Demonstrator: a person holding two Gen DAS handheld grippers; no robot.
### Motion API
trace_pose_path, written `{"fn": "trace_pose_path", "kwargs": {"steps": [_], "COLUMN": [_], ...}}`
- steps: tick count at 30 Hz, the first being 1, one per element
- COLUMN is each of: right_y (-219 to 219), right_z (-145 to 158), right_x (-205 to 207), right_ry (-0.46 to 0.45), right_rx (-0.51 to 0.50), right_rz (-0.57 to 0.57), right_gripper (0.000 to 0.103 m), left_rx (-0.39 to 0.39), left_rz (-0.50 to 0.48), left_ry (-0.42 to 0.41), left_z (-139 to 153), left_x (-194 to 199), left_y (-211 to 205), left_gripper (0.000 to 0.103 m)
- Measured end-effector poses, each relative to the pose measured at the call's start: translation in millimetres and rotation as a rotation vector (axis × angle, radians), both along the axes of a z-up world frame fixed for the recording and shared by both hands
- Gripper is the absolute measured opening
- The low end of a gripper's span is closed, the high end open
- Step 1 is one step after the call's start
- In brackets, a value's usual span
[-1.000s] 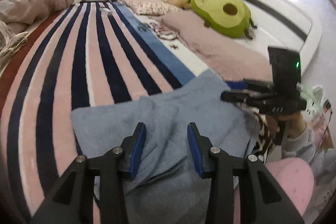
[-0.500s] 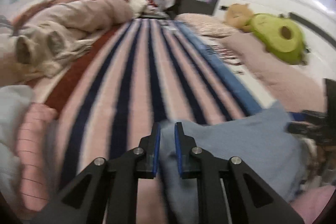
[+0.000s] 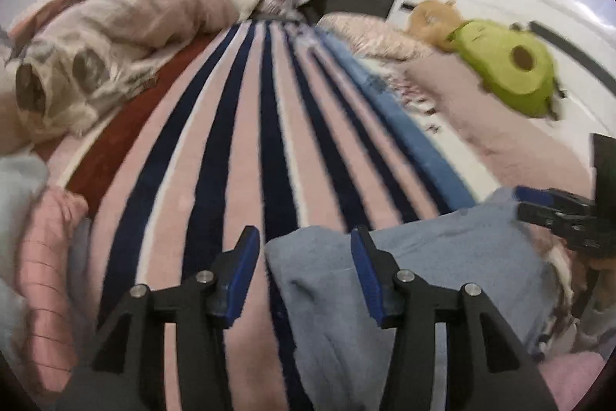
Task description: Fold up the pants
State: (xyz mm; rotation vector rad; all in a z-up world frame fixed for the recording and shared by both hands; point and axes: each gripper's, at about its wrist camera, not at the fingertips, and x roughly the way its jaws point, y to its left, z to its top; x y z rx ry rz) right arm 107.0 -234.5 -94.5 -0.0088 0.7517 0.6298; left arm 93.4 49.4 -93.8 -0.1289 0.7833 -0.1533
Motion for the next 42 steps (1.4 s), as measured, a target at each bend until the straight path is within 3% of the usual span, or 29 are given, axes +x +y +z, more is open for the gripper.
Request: {"fn": "trace_pose_path", "kwargs": {"steps": [3, 5, 7, 11, 13, 15, 17, 19, 24, 28, 30, 31, 32, 35, 38, 42], "right_y": [0, -7, -13, -21, -27, -33, -38, -36, -37, -42, -40, -39, -37, -29, -18, -12], "right_z": [-14, -24, -29, -30, -25, -19, -16, -19, -36, -56, -64, -65, -63, -58, -40, -8], "right_x": [7, 7, 7, 4, 1, -6, -13, -18, -25, -27, -28, -28, -28, -28, -33, -34], "right_ry": [0.014, 0.038, 0.056, 0.087, 0.1, 0.113, 0.137, 0.174, 0.257, 0.347, 0.379, 0.373, 0.372, 0.359, 0.29, 0.207], "right_rx": [-0.087, -0.089, -0.089, -0.037, 0.015, 0.073, 0.109, 0.102, 0.158, 0.23, 0.249, 0.243, 0.243, 0.242, 0.199, 0.204], "right_rz": [-0.07, -0.101, -0.118, -0.129, -0.12, -0.11, -0.092, -0.056, -0.014, -0.019, 0.001, 0.005, 0.017, 0.032, 0.043, 0.051], "right_gripper": [0.048, 0.049, 0.05, 0.05, 0.052, 0.06, 0.064, 0.069, 0.07, 0.072, 0.073, 0.07, 0.057, 0.037, 0.025, 0.019], "left_rx": [0.078, 0.117, 0.071, 0.072, 0.025, -0.055, -0.153, -0.206, -0.273, -0.379, -0.413, -0.422, -0.415, -0.431, -0.397, -0.348], "left_rz": [0.077, 0.098, 0.106, 0.106, 0.099, 0.069, -0.015, -0.066, -0.053, -0.053, -0.069, -0.076, -0.071, -0.058, -0.071, -0.084], "left_ry": [0.073, 0.099, 0.11, 0.084, 0.054, 0.041, 0.05, 0.09, 0.211, 0.213, 0.226, 0.234, 0.231, 0.217, 0.173, 0.079], "left_z": [-26, -39, -43, -30, -15, -3, 1, -3, -37, -48, -51, -53, -53, -49, -35, 2], "left_x": [9, 8, 5, -6, -17, -30, -39, -45, -50, -55, -55, -54, -54, -51, -54, -58], "left_y": [9, 15, 22, 25, 29, 31, 28, 22, 21, 23, 18, 14, 11, 11, 10, 17], "left_gripper": [0.044, 0.045, 0.045, 0.044, 0.046, 0.062, 0.07, 0.07, 0.07, 0.07, 0.058, 0.055, 0.051, 0.033, 0.027, 0.026]}}
